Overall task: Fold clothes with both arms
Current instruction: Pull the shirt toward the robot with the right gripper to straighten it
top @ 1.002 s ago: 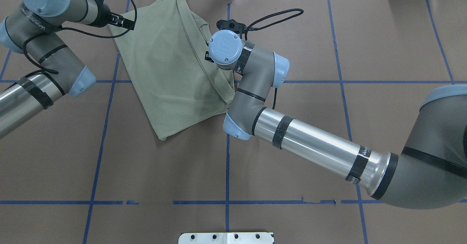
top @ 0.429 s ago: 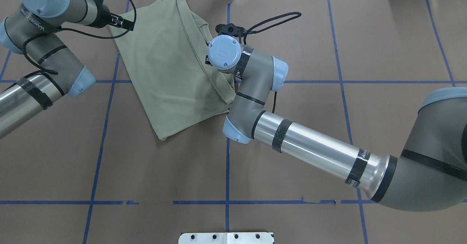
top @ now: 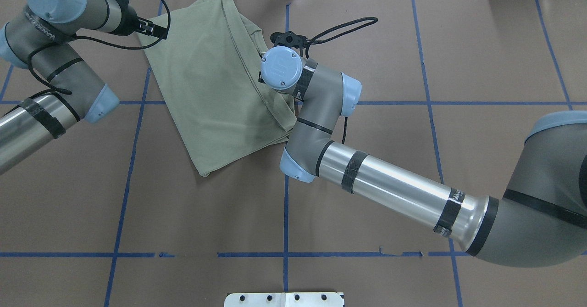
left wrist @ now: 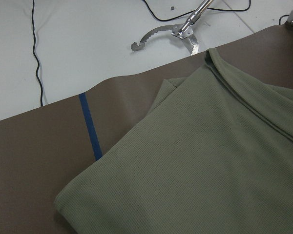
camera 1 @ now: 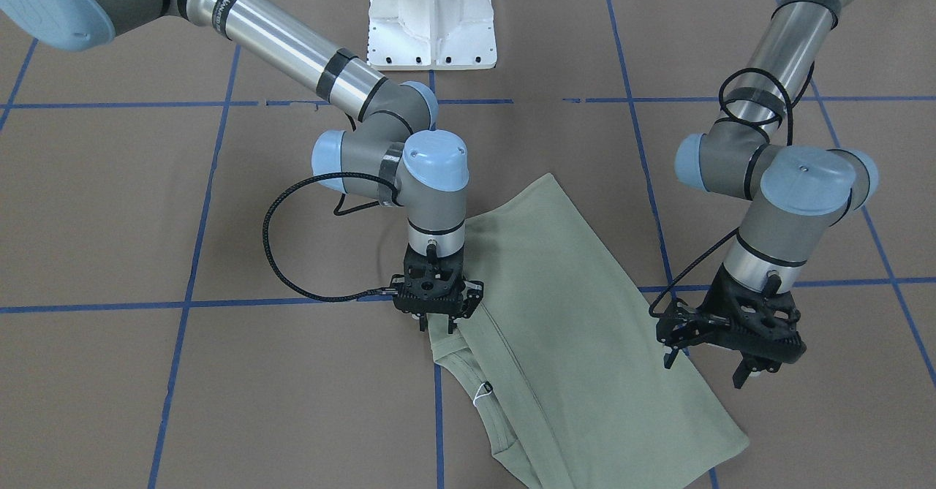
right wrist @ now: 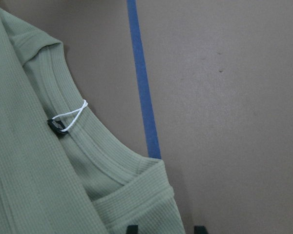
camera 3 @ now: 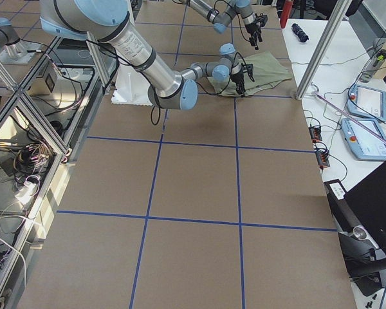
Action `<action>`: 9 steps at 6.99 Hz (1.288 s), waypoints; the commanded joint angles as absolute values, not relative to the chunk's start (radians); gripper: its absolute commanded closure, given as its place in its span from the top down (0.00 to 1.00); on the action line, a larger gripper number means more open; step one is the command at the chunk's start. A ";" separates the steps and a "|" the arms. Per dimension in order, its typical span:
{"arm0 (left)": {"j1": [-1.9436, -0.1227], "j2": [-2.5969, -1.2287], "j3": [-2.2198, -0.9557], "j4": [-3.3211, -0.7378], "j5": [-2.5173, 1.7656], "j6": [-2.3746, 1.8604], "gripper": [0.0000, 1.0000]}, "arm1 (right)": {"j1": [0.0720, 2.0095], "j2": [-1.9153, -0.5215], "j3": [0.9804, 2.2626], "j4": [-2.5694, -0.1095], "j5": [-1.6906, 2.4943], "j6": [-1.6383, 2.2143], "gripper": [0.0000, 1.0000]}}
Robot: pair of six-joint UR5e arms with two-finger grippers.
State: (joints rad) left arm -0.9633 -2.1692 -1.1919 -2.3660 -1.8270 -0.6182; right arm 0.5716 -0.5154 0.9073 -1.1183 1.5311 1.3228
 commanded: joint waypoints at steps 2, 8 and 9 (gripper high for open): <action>-0.963 -2.169 -1.192 -2.367 -1.827 -0.618 1.00 | 0.571 -0.515 0.907 -1.118 1.529 1.315 0.00; -0.963 -2.166 -1.193 -2.379 -1.827 -0.620 1.00 | 0.499 -0.814 1.442 -1.367 1.517 1.301 0.00; -0.963 -2.166 -1.193 -2.379 -1.827 -0.620 1.00 | 0.451 -0.901 1.554 -1.380 1.470 1.301 0.00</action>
